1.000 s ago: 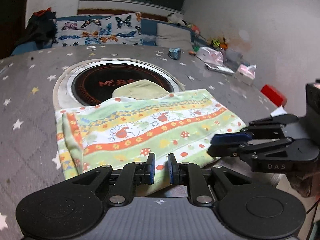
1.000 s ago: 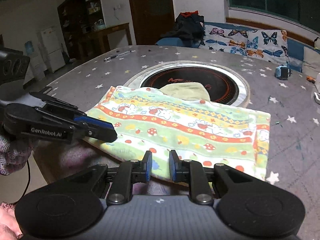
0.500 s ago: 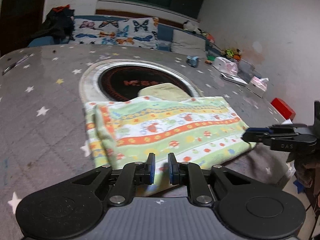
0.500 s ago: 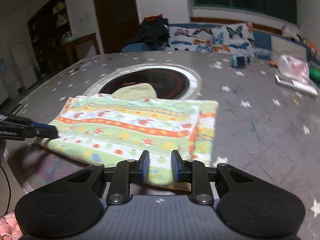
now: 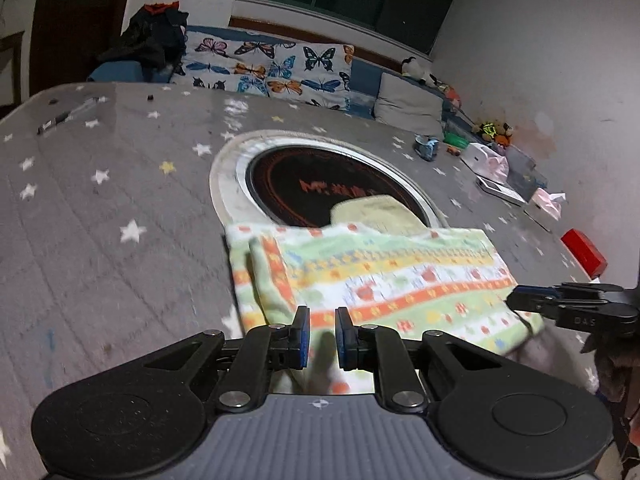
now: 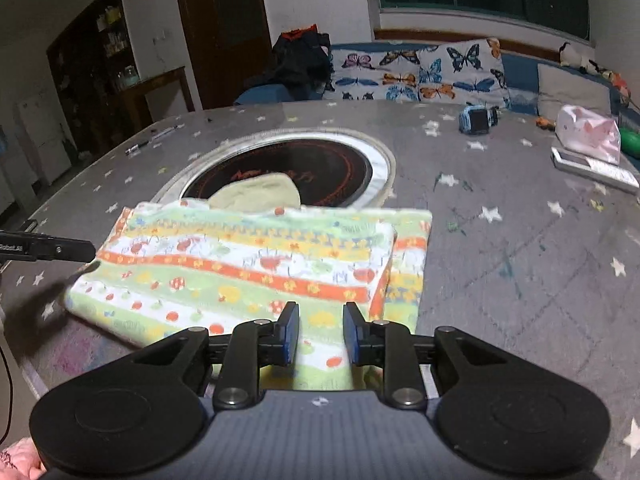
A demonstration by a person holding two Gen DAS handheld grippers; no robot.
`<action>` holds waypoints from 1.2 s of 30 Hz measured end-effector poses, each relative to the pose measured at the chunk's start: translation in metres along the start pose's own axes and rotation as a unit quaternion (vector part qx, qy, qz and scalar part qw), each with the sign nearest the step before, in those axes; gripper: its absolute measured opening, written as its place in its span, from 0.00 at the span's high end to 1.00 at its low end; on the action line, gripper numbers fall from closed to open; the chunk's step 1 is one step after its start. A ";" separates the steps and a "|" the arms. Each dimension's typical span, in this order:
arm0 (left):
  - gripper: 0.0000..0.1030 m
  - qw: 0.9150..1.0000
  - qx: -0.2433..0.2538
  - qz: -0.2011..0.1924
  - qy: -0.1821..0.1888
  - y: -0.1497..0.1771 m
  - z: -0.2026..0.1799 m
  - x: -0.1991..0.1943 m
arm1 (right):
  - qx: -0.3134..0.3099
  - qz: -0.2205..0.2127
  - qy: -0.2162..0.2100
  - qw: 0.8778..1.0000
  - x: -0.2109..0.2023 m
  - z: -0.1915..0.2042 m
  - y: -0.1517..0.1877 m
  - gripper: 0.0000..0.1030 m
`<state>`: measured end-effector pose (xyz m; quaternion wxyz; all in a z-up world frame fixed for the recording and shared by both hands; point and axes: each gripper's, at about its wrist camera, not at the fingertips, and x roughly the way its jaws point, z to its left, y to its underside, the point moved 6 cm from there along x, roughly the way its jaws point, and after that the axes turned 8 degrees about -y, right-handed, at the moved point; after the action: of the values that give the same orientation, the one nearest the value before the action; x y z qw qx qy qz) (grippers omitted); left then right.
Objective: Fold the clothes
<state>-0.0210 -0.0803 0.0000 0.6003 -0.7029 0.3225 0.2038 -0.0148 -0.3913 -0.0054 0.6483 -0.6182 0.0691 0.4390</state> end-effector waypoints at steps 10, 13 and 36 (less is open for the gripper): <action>0.85 0.999 -0.010 0.021 -0.033 -0.023 0.020 0.043 | 0.017 0.004 0.027 0.999 0.023 -0.024 -0.018 0.77; 0.85 0.999 -0.018 0.024 -0.032 -0.024 0.022 0.041 | 0.013 0.003 0.029 0.999 0.020 -0.022 -0.019 0.77; 0.32 0.994 -0.044 0.037 -0.095 -0.009 0.029 0.012 | -0.166 0.036 -0.087 0.982 0.024 0.130 -0.010 0.53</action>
<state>-0.0034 -0.0534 -0.0072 0.5892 -0.6936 0.2800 0.3057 -0.0527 -0.2660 0.0164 0.5237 -0.6737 -0.0391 0.5199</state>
